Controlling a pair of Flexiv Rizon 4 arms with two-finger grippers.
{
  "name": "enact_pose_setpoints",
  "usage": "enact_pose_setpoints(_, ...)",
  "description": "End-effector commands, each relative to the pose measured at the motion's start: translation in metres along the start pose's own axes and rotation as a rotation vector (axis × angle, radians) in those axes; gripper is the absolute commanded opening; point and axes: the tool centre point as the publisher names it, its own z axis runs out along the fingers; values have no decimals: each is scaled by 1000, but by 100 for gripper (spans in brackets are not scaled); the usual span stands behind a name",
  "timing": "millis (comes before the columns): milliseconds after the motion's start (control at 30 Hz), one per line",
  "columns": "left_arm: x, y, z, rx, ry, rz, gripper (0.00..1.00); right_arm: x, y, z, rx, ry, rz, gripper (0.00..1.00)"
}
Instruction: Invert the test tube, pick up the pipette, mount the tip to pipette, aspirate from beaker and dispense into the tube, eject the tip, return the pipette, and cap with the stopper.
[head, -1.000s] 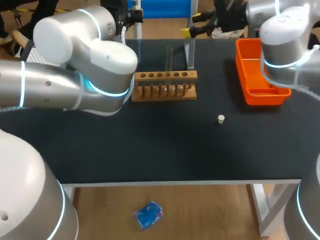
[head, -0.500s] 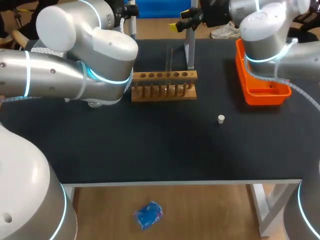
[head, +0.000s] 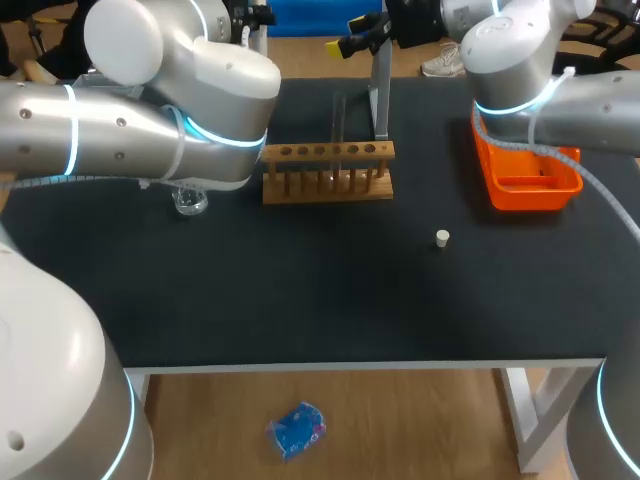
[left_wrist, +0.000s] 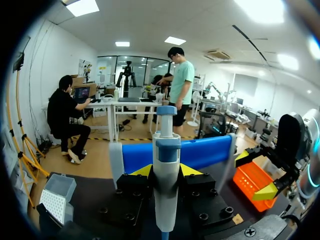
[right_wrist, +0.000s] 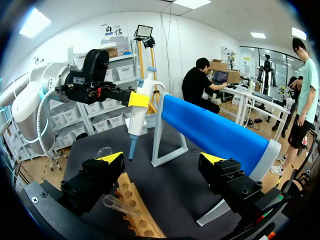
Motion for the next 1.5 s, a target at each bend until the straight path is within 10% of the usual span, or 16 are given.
enact_pose_setpoints(33, 0, -8, 10, -22, -26, 5, 0, -1, 1, 0, 3, 2, 0, 100)
enact_pose_setpoints(1500, -19, 0, 42, -125, -148, 12, 0, -1, 1, 0, 3, 2, 0, 100)
